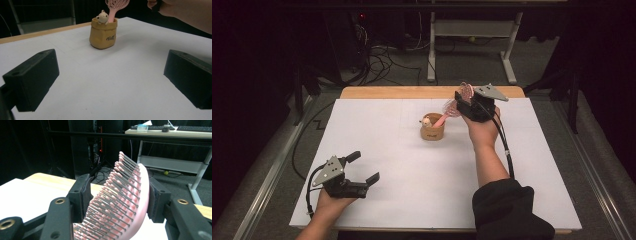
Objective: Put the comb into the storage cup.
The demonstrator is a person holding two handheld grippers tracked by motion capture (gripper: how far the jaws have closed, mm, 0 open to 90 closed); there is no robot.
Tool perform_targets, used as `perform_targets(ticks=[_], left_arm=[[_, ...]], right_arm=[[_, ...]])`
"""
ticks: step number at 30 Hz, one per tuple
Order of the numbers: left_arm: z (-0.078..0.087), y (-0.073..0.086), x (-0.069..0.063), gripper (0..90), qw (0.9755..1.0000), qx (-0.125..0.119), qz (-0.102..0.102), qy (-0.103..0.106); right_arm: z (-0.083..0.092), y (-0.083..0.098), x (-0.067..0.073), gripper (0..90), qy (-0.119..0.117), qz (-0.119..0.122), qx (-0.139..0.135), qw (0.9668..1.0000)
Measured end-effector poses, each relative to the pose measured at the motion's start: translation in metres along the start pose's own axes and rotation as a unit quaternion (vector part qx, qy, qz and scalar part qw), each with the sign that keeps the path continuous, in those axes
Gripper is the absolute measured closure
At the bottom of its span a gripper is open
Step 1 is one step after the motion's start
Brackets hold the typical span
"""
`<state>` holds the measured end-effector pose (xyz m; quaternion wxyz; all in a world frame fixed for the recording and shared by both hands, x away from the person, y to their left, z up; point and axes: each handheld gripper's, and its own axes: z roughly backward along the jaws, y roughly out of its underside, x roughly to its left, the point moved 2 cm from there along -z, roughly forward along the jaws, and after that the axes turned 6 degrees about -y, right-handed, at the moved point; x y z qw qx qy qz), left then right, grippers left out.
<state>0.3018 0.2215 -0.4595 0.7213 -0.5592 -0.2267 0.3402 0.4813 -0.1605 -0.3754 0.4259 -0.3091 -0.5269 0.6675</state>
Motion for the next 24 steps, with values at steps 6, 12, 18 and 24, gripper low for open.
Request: perform_targets(ticks=[6, 12, 18, 24], left_arm=[[0.0002, 0.0, 0.0001, 0.5, 1.0, 0.0, 0.001, 0.0], [0.0001, 0.0003, 0.0003, 0.5, 1.0, 0.0, 0.002, 0.0], [0.0002, 0.0004, 0.0007, 0.5, 1.0, 0.0, 0.003, 0.0], [0.0001, 0.0005, 0.0007, 0.5, 1.0, 0.001, 0.003, 0.0]], right_arm=[[0.0001, 0.0002, -0.0003, 45.4, 0.0, 0.0, 0.001, 1.0], [-0.0003, 0.0015, -0.0017, 43.7, 0.002, -0.002, 0.005, 1.0], [-0.001, 0.0024, -0.002, 43.3, 0.002, -0.001, 0.007, 1.0], [-0.0005, 0.0022, -0.002, 42.6, 0.002, 0.0, 0.008, 1.0]])
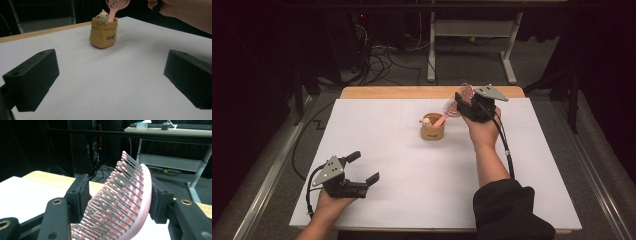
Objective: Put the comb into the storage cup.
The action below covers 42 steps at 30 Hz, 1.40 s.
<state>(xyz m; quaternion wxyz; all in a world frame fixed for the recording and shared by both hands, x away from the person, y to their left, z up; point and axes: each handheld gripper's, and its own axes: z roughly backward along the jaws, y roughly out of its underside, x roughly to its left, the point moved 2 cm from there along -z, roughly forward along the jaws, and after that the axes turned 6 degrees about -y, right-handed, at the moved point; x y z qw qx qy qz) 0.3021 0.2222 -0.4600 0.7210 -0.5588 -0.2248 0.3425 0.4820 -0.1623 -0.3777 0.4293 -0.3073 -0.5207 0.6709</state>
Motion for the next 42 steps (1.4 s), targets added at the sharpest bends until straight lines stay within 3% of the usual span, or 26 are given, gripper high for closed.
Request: perform_targets(ticks=[15, 22, 31, 33, 34, 36, 42], left_arm=[[-0.001, 0.001, 0.001, 0.6, 1.0, 0.002, 0.003, 0.001], [-0.001, 0.002, 0.004, 0.6, 0.9999, 0.001, 0.016, 0.0], [-0.002, 0.002, 0.005, 0.6, 0.9999, 0.005, 0.013, -0.002], [-0.003, 0.003, 0.006, 0.6, 0.9999, 0.006, 0.014, -0.002], [-0.003, 0.003, 0.006, 0.6, 0.9999, 0.006, 0.013, -0.002], [-0.003, 0.003, 0.006, 0.6, 0.9999, 0.007, 0.013, -0.003], [-0.004, 0.004, 0.007, 0.4, 0.9999, 0.009, 0.011, -0.006]], right_arm=[[0.002, 0.001, -0.002, 31.9, -0.001, -0.001, 0.003, 1.0], [0.007, 0.001, -0.003, 26.2, -0.006, 0.002, 0.005, 1.0], [0.016, 0.001, 0.001, 15.5, -0.014, 0.012, 0.004, 0.9998], [0.019, 0.001, 0.002, 10.9, -0.018, 0.016, 0.004, 0.9997], [0.021, 0.002, 0.003, 3.4, -0.023, 0.018, 0.008, 0.9995], [0.022, 0.003, 0.004, 0.3, -0.018, 0.022, 0.013, 0.9995], [0.034, 0.009, 0.009, 0.2, -0.027, 0.033, 0.009, 0.999]])
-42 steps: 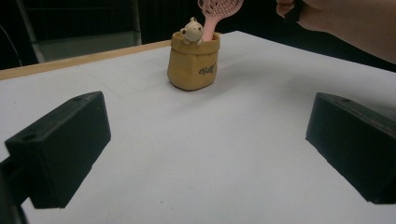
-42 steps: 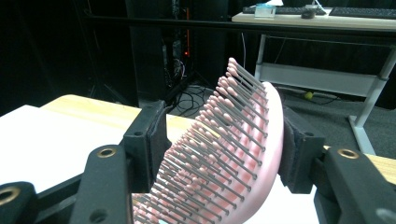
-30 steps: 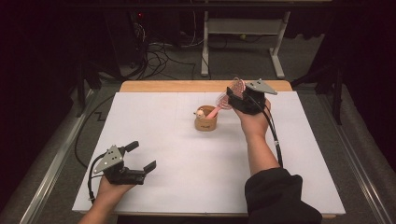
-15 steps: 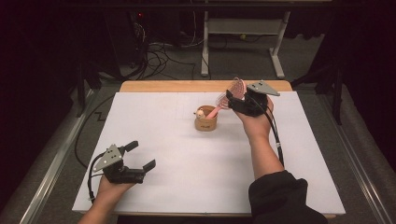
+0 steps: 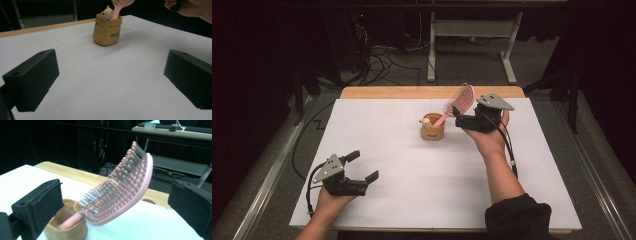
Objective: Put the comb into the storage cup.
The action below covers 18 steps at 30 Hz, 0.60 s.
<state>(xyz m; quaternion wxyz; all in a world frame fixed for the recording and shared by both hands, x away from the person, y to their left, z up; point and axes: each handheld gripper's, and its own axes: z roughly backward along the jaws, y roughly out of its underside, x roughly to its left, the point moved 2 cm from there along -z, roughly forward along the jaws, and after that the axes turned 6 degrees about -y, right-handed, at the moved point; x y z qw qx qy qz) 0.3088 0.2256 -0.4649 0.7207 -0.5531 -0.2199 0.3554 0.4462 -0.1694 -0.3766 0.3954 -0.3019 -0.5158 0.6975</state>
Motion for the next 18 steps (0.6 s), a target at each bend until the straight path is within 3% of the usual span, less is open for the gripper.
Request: perform_targets(ticks=[6, 18], left_arm=[[0.002, 0.0, 0.001, 0.4, 1.0, -0.003, 0.003, -0.004], [0.001, 0.002, 0.004, 0.4, 0.9999, 0.001, 0.006, -0.01]], right_arm=[[0.011, 0.012, 0.008, 0.3, -0.01, 0.007, 0.003, 0.9999], [0.018, 0.062, 0.016, 0.3, -0.027, 0.008, 0.041, 0.9988]])
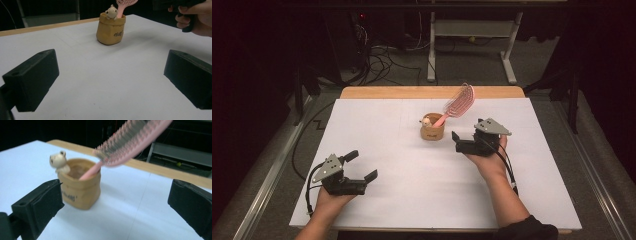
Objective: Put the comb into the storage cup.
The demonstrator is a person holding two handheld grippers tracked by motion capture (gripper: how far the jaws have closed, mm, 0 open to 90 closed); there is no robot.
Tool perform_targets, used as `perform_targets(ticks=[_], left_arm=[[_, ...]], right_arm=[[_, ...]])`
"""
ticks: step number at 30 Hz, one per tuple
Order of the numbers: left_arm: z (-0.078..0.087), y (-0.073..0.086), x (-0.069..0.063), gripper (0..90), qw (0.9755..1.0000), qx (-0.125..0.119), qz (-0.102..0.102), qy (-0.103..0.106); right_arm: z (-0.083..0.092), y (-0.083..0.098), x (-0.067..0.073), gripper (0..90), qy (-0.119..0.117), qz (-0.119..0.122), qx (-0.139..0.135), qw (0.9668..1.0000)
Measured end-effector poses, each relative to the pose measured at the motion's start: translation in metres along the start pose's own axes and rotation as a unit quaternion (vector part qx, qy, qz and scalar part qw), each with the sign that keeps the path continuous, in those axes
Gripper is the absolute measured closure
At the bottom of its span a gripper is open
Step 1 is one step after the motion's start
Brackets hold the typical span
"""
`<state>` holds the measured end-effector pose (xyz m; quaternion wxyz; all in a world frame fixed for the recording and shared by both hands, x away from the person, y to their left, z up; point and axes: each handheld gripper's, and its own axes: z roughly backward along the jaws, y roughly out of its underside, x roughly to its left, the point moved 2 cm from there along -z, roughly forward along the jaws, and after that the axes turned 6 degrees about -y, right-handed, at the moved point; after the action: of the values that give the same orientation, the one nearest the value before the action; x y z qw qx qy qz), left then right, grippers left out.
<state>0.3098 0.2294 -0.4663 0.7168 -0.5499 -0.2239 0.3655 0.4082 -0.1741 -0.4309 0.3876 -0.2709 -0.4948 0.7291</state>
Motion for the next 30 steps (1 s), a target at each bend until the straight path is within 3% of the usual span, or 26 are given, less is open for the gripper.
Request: perform_targets(ticks=[13, 19, 22, 30], left_arm=[[0.002, 0.001, 0.002, 0.4, 1.0, 0.001, 0.0, -0.006], [0.005, 0.002, 0.002, 0.4, 1.0, -0.001, -0.006, -0.004], [0.005, 0.002, 0.002, 0.4, 0.9999, 0.0, -0.008, -0.007], [0.007, 0.002, 0.003, 0.3, 0.9999, 0.001, -0.009, -0.01]], right_arm=[[0.035, 0.039, 0.009, 0.3, -0.012, -0.001, 0.003, 0.9999], [0.059, 0.054, 0.014, 0.4, -0.023, 0.004, -0.009, 0.9997], [0.072, 0.063, 0.014, 0.3, -0.017, 0.005, -0.021, 0.9996], [0.105, 0.076, 0.007, 0.3, -0.015, -0.007, -0.037, 0.9992]])
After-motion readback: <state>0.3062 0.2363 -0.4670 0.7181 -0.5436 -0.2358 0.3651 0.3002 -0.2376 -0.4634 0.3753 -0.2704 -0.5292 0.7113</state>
